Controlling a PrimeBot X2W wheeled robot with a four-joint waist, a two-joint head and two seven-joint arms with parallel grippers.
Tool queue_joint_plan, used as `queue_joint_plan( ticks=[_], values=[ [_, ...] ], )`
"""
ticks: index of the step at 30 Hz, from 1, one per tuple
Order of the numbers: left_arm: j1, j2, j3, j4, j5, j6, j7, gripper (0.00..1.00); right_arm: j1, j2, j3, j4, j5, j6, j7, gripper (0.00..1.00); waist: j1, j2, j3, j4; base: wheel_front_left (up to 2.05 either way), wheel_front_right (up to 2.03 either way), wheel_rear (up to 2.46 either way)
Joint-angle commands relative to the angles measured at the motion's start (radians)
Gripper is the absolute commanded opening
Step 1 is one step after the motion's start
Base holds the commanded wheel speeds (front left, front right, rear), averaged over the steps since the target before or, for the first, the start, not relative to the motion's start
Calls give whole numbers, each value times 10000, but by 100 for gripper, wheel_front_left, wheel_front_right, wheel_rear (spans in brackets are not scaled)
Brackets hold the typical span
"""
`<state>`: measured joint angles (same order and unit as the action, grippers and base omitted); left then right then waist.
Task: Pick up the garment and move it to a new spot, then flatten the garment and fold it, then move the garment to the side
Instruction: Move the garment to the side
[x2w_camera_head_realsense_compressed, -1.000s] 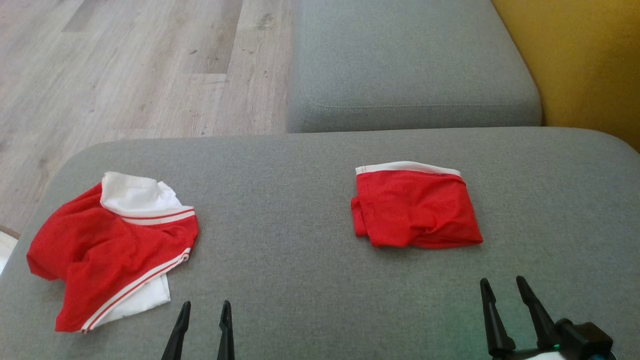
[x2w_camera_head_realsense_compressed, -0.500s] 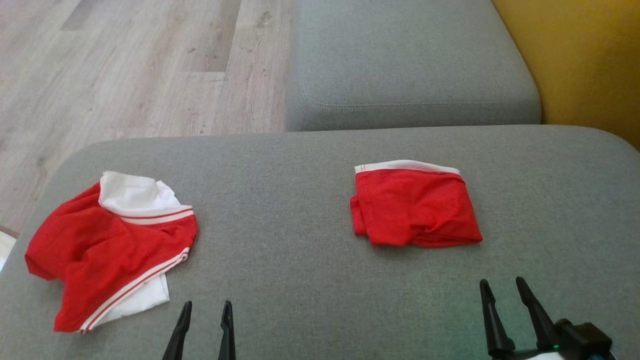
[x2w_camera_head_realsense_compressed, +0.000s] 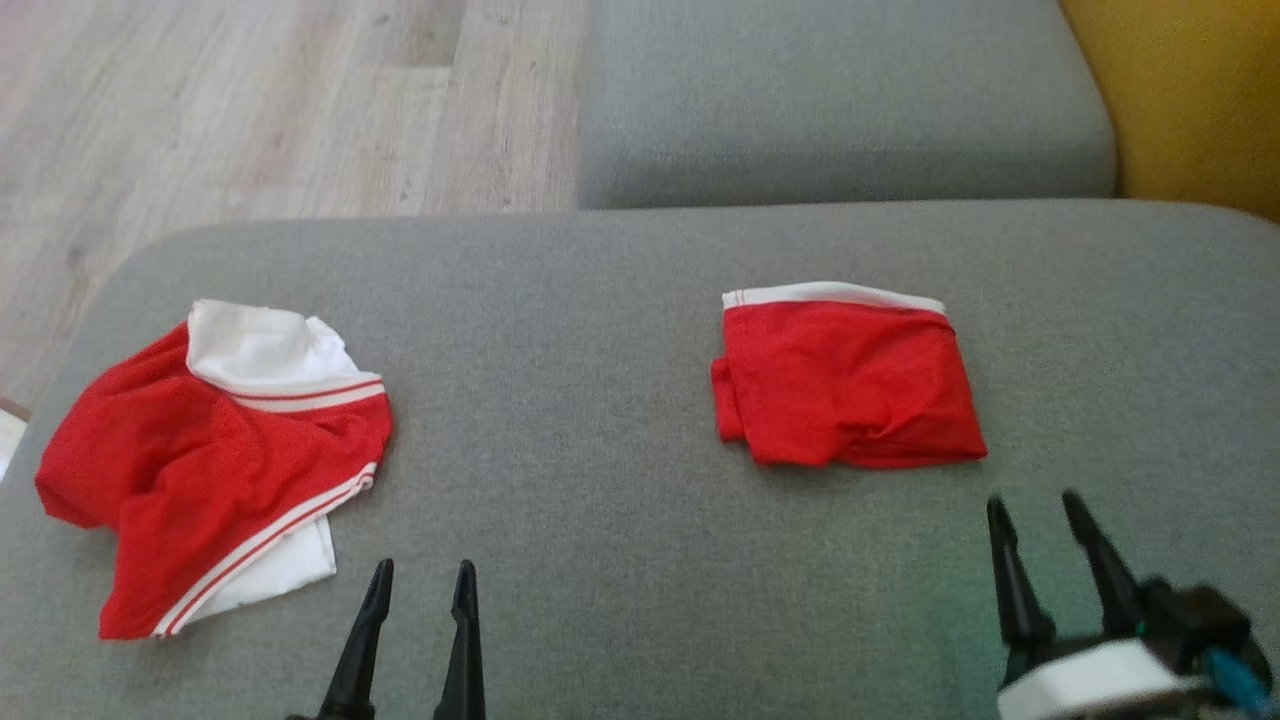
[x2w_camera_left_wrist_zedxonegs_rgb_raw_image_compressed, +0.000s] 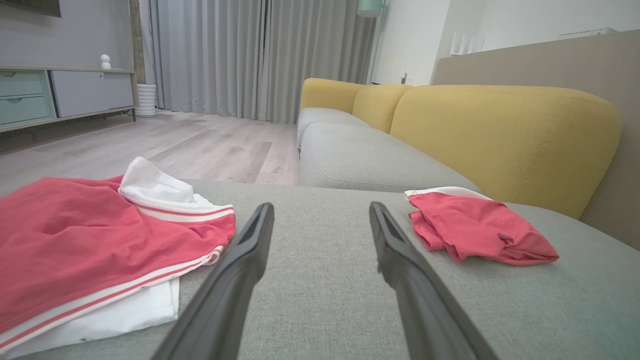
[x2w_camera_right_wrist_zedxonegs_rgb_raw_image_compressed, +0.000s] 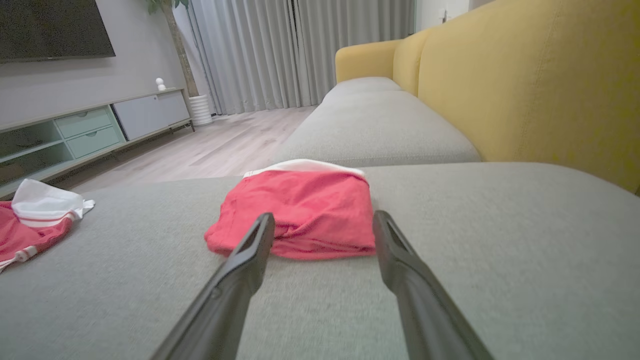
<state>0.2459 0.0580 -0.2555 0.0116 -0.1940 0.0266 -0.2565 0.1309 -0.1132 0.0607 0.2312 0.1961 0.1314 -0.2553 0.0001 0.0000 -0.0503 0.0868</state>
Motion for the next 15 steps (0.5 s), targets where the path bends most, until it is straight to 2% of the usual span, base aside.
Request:
queue_joint_plan(
  ticks=[1,4,8,15],
  values=[
    [-498,-78,237,-358,2,2,-53,100,-622,-248,176,-249,-65,-7,-64,100,-1,0,145,4,0,0,0],
    [-635,-78,262,-604,240,185,-53,100,-1343,-426,162,196,-110,-7,-64,100,-1,0,492,18,0,0,0],
    [-933,-78,228,-828,290,352,-53,100,-2569,-537,80,1389,19,-7,2,100,-1,0,1083,106,0,0,0],
    [-1627,-78,-156,-865,164,411,-53,100,-4736,-710,-139,3705,562,-7,1570,100,-1,0,1843,393,0,0,0]
  ],
)
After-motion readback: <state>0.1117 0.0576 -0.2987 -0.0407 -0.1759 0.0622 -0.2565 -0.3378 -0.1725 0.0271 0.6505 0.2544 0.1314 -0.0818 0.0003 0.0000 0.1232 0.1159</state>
